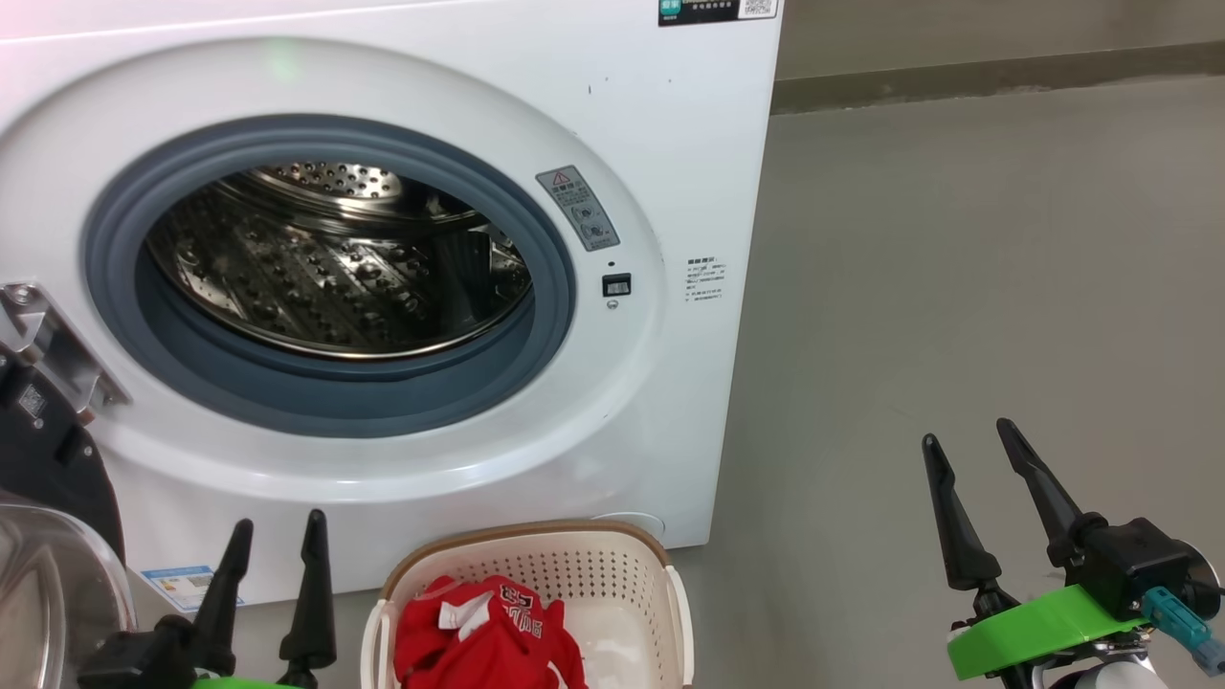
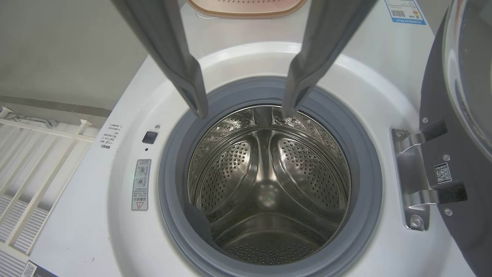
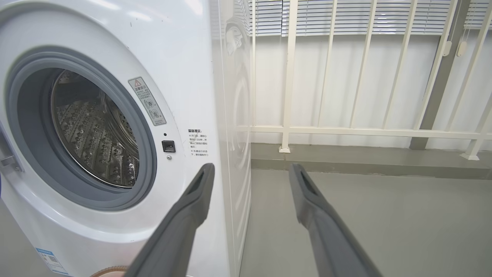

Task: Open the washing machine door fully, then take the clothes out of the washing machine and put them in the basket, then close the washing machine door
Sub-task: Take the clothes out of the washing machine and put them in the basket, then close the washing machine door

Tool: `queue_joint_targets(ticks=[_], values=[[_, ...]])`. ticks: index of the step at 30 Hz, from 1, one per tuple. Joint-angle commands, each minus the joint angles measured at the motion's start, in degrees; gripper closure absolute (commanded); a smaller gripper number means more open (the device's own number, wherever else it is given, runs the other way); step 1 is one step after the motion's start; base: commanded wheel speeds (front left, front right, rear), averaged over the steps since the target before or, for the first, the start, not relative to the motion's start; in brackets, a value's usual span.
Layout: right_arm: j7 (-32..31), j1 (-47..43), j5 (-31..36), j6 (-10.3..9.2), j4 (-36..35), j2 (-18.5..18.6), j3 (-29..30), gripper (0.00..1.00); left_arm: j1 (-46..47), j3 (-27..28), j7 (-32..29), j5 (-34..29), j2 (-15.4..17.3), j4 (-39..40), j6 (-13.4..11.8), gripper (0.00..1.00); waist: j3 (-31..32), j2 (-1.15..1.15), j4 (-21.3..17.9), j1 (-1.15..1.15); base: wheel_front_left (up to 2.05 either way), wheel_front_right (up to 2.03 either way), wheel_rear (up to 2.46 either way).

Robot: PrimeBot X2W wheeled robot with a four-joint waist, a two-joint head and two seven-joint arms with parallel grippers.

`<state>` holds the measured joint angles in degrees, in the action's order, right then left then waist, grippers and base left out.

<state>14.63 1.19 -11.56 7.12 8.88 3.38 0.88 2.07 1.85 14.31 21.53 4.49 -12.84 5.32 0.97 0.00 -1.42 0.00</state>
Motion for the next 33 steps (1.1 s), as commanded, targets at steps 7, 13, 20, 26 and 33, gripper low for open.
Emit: queue_joint_targets(ticks=[7,13,20,26,33], values=[[0.4,0.4,-0.4,0.36,-1.3,0.9,-1.2,0.00,0.8,3.0,0.7,-0.9,1.0,2.3,-0.4,0.00,0.3,0.00,0.2,0.00,0.00,0.00,0.00],[0.4,0.3,-0.5,0.36,-1.0,0.9,-1.4,0.00,1.0,2.9,0.7,-1.5,1.0,2.1,-0.3,0.00,0.4,0.00,0.2,0.00,0.00,0.00,0.00],[0.4,0.2,-0.6,0.36,-1.0,1.1,-1.3,0.00,1.0,2.6,0.7,-1.7,1.1,1.8,-0.5,0.00,0.7,0.00,0.2,0.00,-0.15,0.15,0.00],[0.4,0.2,-0.5,0.36,-0.9,1.1,-1.2,0.00,1.0,2.4,0.6,-1.4,1.2,1.7,-0.8,0.00,0.7,0.00,0.2,0.00,-0.94,0.94,0.00],[0.4,0.3,-0.6,0.36,-0.9,0.9,-1.3,0.00,1.3,2.4,0.5,-1.0,1.5,1.6,-0.9,0.00,0.6,0.00,0.4,0.00,-1.82,1.82,0.00]])
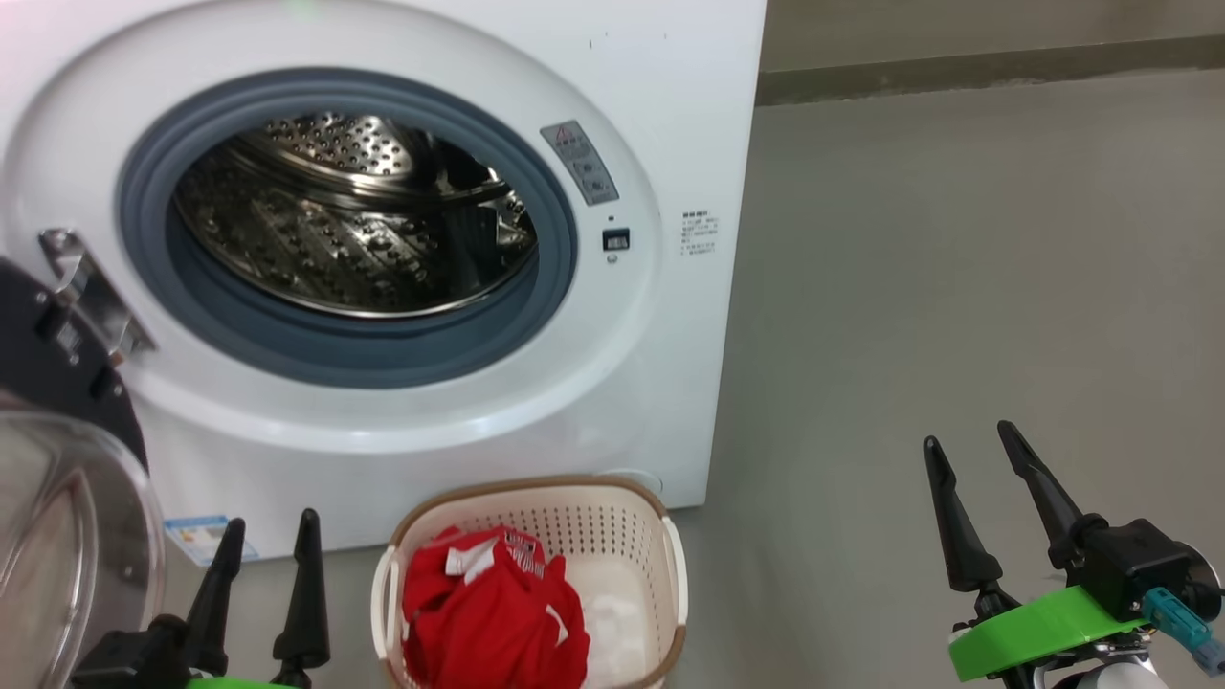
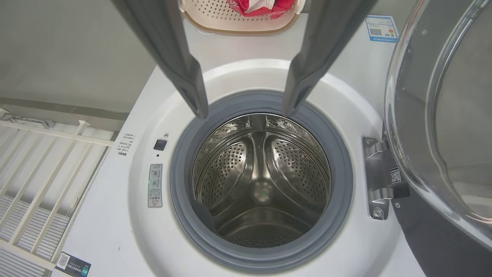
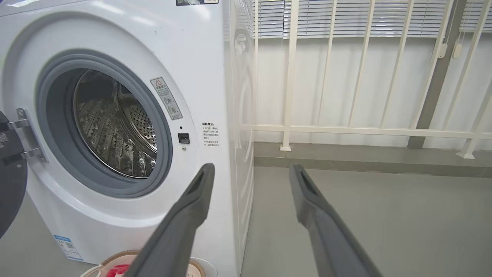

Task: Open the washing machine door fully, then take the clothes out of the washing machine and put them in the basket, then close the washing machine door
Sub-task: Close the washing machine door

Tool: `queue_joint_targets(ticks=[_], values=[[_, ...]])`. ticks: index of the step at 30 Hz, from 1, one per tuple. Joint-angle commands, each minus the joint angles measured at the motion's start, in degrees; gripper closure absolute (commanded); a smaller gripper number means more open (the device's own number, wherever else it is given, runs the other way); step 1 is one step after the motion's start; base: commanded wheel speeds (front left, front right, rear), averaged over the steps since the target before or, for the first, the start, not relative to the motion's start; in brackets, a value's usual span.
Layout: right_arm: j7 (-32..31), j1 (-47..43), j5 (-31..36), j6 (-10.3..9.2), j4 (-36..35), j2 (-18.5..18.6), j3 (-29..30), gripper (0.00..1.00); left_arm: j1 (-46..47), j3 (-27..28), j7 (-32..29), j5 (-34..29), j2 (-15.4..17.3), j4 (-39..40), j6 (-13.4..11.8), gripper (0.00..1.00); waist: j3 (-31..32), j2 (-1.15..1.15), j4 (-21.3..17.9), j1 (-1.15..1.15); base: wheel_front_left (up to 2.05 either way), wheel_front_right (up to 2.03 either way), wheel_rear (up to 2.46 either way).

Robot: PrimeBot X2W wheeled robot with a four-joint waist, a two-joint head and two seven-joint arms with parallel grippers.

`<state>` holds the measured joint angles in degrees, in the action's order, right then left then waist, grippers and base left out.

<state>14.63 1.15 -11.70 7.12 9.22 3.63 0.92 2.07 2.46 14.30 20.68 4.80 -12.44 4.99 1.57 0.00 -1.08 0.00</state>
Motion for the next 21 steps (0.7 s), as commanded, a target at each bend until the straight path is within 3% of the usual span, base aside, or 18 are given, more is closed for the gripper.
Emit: queue_joint_targets(ticks=[1,10,21], values=[[0.4,0.3,-0.5,0.36,-1.2,0.7,-1.3,0.00,1.3,1.9,0.5,0.2,1.2,1.2,-0.5,0.00,0.0,0.00,0.1,0.00,-2.13,2.13,0.00],[0.4,0.5,-0.5,0.36,-1.1,0.5,-1.0,0.00,1.1,1.6,0.3,0.8,1.8,1.4,-0.2,0.00,-0.1,0.00,0.2,0.00,-1.50,1.50,0.00],[0.4,0.6,-0.6,0.36,-1.1,0.4,-1.0,0.00,1.2,1.3,0.4,0.9,1.9,1.1,-0.7,0.00,-0.4,0.00,0.5,0.00,-0.26,0.26,0.00]])
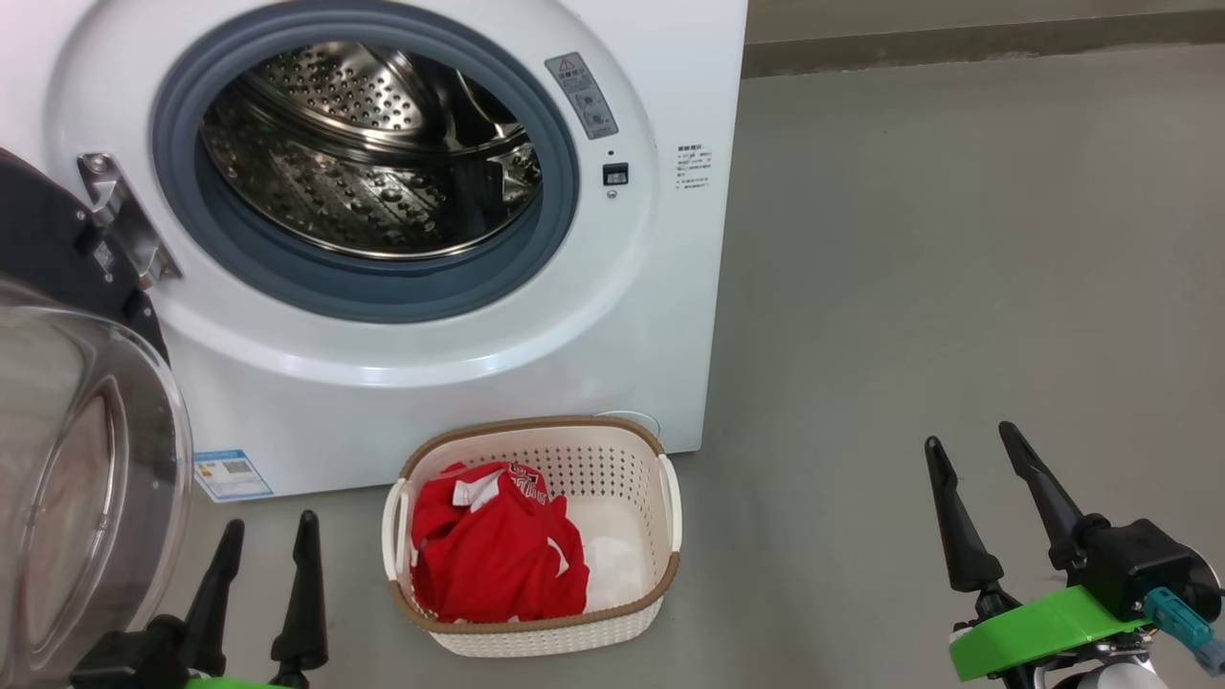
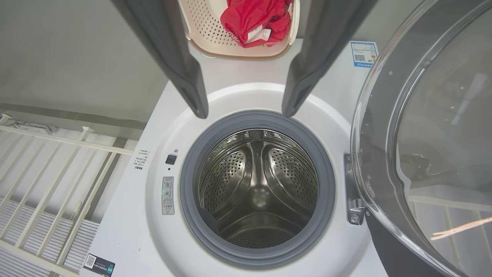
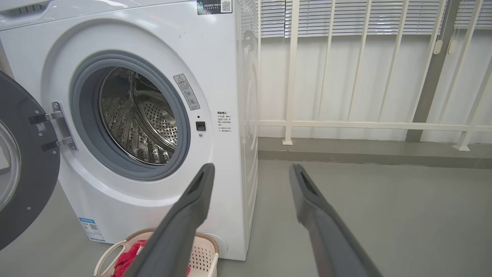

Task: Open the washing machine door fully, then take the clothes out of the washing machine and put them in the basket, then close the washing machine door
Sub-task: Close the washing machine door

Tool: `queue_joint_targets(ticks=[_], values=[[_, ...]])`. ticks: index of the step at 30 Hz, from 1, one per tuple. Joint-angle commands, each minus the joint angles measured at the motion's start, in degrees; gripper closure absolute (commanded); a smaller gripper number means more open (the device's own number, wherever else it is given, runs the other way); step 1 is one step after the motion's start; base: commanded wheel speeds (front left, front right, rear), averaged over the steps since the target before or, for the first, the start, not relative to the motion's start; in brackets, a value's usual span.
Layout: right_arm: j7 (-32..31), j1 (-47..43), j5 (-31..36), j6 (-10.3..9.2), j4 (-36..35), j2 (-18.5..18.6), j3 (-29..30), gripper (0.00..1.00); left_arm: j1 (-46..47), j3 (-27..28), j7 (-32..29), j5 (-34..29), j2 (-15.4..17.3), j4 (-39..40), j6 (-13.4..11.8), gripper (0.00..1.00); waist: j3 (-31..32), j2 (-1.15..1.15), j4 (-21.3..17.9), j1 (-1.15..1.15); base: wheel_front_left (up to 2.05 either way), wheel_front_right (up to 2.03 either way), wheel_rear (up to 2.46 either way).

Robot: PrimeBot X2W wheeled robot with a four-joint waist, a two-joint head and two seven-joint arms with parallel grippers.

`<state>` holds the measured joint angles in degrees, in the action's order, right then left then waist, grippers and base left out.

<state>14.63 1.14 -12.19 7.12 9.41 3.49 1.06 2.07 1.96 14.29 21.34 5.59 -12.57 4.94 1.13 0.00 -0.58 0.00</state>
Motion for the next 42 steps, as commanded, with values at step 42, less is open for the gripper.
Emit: queue_joint_targets(ticks=[42], values=[[0.4,2.1,-0.8,0.36,-0.9,1.6,-4.2,0.00,-1.3,-0.3,-1.6,-1.6,1.1,8.8,-6.7,0.00,-0.5,0.00,23.2,0.00,0.00,0.00,0.00]])
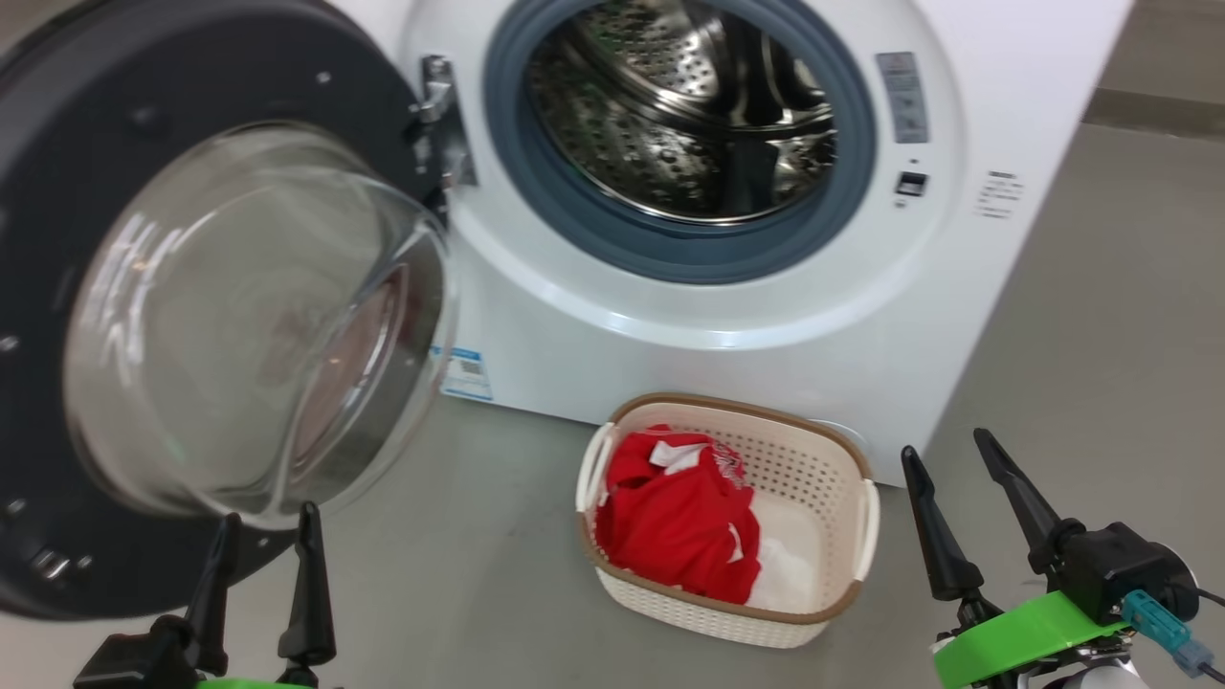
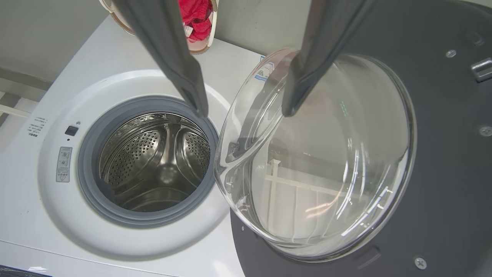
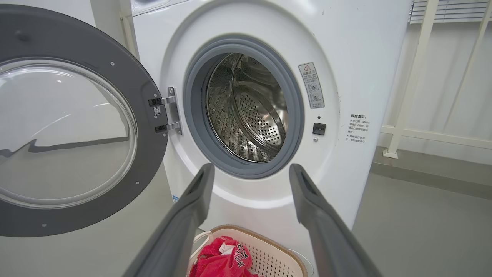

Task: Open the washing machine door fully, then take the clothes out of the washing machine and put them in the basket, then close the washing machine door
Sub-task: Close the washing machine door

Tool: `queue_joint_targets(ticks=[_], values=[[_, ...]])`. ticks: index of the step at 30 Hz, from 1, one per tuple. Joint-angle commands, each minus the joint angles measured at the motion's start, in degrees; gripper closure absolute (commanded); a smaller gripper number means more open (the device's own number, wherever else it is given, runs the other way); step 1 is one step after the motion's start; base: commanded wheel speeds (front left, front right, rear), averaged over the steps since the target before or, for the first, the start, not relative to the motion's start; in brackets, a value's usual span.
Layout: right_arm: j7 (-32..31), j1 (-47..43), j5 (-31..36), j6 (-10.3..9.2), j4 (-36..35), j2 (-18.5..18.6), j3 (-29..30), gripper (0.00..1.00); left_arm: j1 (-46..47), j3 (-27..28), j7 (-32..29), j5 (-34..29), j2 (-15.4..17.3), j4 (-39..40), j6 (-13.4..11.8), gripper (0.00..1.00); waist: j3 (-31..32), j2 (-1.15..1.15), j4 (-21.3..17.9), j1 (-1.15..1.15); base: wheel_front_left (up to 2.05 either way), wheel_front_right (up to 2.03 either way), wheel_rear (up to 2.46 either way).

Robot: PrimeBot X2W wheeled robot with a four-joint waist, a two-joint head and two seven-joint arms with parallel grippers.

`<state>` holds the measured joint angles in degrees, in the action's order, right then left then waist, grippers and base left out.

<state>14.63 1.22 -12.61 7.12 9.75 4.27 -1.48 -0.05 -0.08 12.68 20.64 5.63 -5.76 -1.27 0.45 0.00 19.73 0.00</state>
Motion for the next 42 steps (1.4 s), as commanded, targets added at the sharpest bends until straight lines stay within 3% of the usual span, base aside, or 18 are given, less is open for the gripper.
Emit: queue_joint_targets(ticks=[1,13,29,30,31,32,36,42], values=[[0.4,2.1,-0.4,0.36,-1.2,0.8,-1.8,0.00,0.7,1.6,-0.1,-1.0,1.0,2.2,-0.6,0.00,0.4,0.00,3.5,0.00,0.00,0.00,0.00],[0.4,2.8,-1.2,0.36,-0.9,0.5,-3.7,0.00,-0.6,1.7,-1.4,-1.6,1.5,4.5,-2.6,0.00,1.5,0.00,8.8,0.00,0.00,0.00,0.00],[0.4,3.4,-1.5,0.36,-0.1,0.7,-4.6,0.00,-1.8,2.4,-2.7,-1.6,2.1,5.2,-5.0,0.00,1.3,0.00,9.0,0.00,0.00,0.00,0.00],[0.4,3.4,-1.5,0.36,-0.1,0.7,-4.5,0.00,-1.8,2.3,-3.2,-1.7,2.2,5.0,-5.2,0.11,1.3,0.00,8.9,0.00,0.00,0.00,0.00],[0.4,3.3,-1.5,0.36,-0.1,0.7,-4.5,0.00,-1.8,2.3,-3.6,-1.6,2.2,4.9,-5.2,0.70,1.3,0.00,8.9,0.00,0.00,0.00,0.00],[0.4,3.2,-1.5,0.36,-0.1,0.7,-4.4,0.00,-1.7,2.2,-3.8,-1.5,2.2,5.0,-5.2,1.00,1.4,0.00,8.9,0.00,0.00,0.00,0.00],[0.4,2.9,-1.4,0.36,-0.1,0.7,-4.2,0.00,-0.2,2.7,-4.3,-1.3,2.8,6.0,-5.7,1.00,1.4,0.00,8.8,0.00,0.00,0.00,0.00],[0.4,3.1,-1.3,0.36,-0.1,0.8,-3.7,0.00,5.5,5.2,-5.2,-3.9,5.3,8.7,-9.7,1.00,1.4,0.00,8.1,0.00,0.00,0.00,0.00]])
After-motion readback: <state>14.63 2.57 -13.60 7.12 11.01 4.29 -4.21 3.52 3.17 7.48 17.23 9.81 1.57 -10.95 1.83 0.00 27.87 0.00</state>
